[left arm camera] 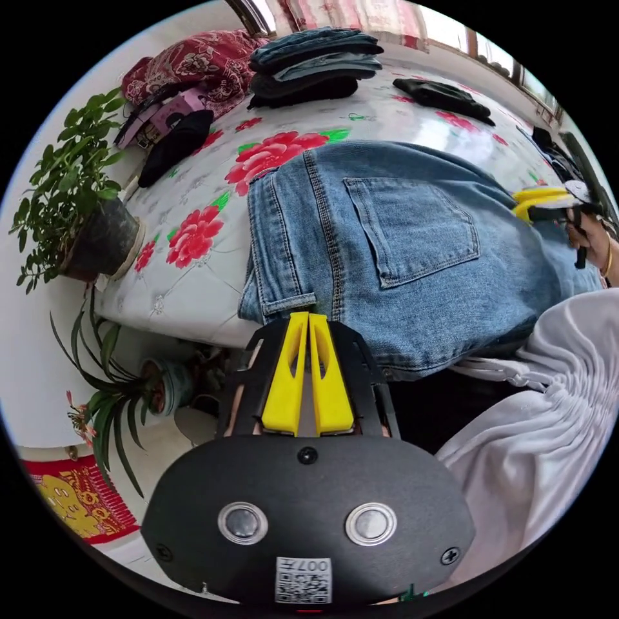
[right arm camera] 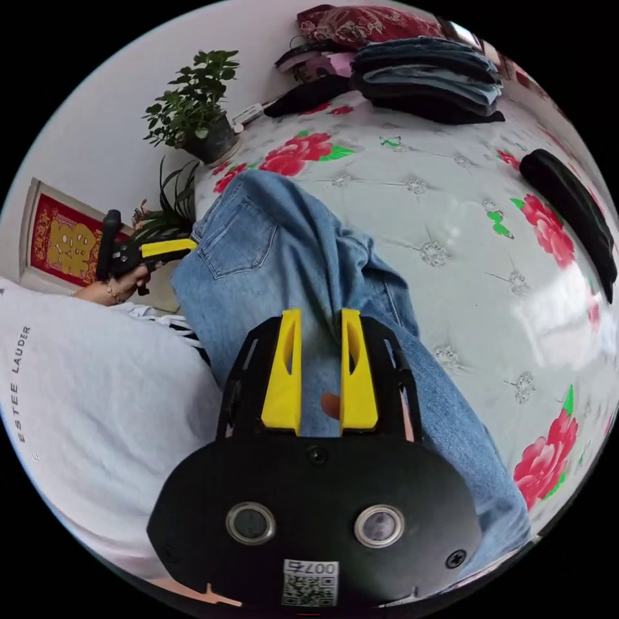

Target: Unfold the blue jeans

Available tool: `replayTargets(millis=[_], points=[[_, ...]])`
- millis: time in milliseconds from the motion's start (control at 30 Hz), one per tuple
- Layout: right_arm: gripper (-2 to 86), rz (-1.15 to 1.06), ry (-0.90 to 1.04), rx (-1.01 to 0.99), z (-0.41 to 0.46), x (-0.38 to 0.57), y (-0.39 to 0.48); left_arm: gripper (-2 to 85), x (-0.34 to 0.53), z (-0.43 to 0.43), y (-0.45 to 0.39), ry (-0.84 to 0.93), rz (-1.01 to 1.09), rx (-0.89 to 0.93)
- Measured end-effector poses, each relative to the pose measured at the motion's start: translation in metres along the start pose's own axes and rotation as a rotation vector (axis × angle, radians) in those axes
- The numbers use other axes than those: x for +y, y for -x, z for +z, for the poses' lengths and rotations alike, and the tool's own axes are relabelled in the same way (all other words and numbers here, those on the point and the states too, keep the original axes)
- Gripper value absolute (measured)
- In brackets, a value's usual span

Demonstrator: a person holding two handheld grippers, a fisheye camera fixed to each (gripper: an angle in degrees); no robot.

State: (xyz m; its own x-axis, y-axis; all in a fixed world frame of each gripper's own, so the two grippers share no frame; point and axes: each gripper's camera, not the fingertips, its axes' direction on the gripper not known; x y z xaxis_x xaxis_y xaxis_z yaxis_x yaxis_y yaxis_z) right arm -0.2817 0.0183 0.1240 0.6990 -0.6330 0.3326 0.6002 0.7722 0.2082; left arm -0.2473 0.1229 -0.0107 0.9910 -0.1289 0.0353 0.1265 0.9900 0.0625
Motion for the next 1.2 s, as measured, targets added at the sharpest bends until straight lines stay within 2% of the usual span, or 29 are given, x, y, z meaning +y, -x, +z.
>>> replayTargets(millis=[167, 233, 333, 467, 600, 633, 700, 767, 933, 1067, 1200], points=[[5.5, -0.034, 0.022, -0.027, -0.003, -0.01, -0.011, -0.8, 0.011, 0.001, 0.039, -0.009, -0.137, 0.156], [5.6, 0.051, -0.029, -0.11, -0.015, -0.02, -0.038, -0.7, 0.018, 0.0, 0.055, -0.016, -0.207, 0.219], [5.6, 0.297, -0.121, -0.256, -0.027, -0.031, -0.101, 0.3, 0.038, -0.006, 0.085, -0.049, -0.35, 0.308], [4.4, 0.582, -0.008, -0.502, 0.017, -0.043, -0.176, 6.0, 0.083, -0.01, 0.125, -0.072, -0.557, 0.384], [1.7, 0.678, 0.044, -0.793, 0.057, -0.051, -0.203, 8.9, 0.115, 0.003, 0.151, -0.052, -0.689, 0.481], [1.3, 0.675, 0.026, -0.798, 0.054, -0.052, -0.207, 9.3, 0.117, 0.005, 0.153, -0.047, -0.695, 0.493], [0.7, 0.674, -0.13, -0.751, 0.027, -0.054, -0.229, 10.9, 0.12, 0.013, 0.157, -0.028, -0.693, 0.522], [0.7, 0.666, -0.131, -0.716, 0.019, -0.058, -0.24, 11.2, 0.12, 0.015, 0.158, -0.028, -0.68, 0.52], [2.3, 0.699, -0.212, -0.471, -0.001, -0.045, -0.247, 11.3, 0.124, 0.017, 0.166, -0.042, -0.677, 0.571], [3.4, 0.588, -0.287, -0.332, -0.022, -0.017, -0.215, 11.3, 0.121, 0.026, 0.181, -0.084, -0.736, 0.707], [4.4, 0.506, -0.309, -0.245, -0.032, 0.026, -0.171, 6.9, 0.112, 0.051, 0.194, 0.039, -0.815, 0.738]])
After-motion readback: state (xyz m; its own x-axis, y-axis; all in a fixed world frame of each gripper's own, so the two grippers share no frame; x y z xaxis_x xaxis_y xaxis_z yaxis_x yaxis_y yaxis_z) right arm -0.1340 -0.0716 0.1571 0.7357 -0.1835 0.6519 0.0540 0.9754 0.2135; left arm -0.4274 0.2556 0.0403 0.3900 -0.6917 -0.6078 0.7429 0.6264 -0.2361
